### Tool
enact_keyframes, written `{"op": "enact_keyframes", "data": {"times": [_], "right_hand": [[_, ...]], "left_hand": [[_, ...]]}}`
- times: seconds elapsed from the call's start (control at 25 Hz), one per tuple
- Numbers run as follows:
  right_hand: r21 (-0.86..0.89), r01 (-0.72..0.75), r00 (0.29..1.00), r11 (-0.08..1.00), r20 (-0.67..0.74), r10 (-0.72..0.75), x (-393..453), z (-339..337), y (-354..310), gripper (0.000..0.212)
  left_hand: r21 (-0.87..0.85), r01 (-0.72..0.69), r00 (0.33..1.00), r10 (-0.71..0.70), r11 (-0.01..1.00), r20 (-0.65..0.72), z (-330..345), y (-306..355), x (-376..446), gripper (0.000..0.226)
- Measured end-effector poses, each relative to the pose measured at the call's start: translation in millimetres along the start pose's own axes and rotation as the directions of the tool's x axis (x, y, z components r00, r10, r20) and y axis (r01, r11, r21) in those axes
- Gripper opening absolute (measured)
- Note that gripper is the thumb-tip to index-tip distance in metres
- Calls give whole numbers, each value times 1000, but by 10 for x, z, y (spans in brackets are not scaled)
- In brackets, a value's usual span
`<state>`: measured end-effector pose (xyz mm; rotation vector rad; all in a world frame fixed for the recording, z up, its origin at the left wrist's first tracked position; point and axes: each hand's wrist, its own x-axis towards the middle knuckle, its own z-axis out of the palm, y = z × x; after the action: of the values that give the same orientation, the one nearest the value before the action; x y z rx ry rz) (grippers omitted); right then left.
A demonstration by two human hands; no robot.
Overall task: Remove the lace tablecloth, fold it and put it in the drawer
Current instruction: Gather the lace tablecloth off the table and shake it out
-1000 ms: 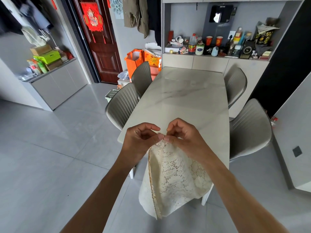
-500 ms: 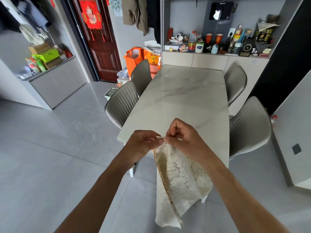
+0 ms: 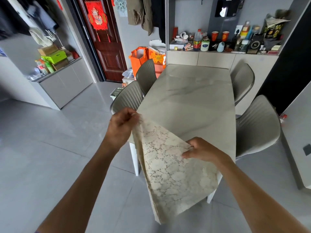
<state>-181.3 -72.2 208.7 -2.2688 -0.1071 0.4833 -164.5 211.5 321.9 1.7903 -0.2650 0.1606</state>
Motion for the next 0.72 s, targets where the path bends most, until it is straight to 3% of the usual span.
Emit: {"op": "enact_keyframes", "data": {"times": [0.08,0.16,0.28,0.36,0.48,0.56,0.64,0.72], "right_hand": [[-179,-121,992,977,20,126,59,101,231,26],[-227,-199,979,954,4,205,87,316,417,33],[-126,-172,985,977,-47,167,96,703,499,33],[36,-164,981,986,-100,167,100,917,491,20],[206,-138,973,969,-156,172,75,1212,461,26],[174,-115,971,978,-186,148,51,1447,431,11],[118,-137,957,983,-240,163,65,1659,397,29],[99,-178,970,979,-153,191,44,1803,400,14]], "left_hand": [[-16,11,993,-13,1000,-116,-146,-78,38,15],[-6,13,980,-14,1000,-198,-254,-100,70,19],[43,10,961,3,999,-277,-378,-49,98,21],[71,-10,946,32,997,-324,-499,21,136,18],[124,-77,936,114,989,-332,-645,169,210,13],[126,-107,924,145,986,-353,-663,241,249,19],[123,-117,912,156,985,-380,-673,254,273,22],[106,-119,896,153,987,-417,-736,234,299,22]]}}
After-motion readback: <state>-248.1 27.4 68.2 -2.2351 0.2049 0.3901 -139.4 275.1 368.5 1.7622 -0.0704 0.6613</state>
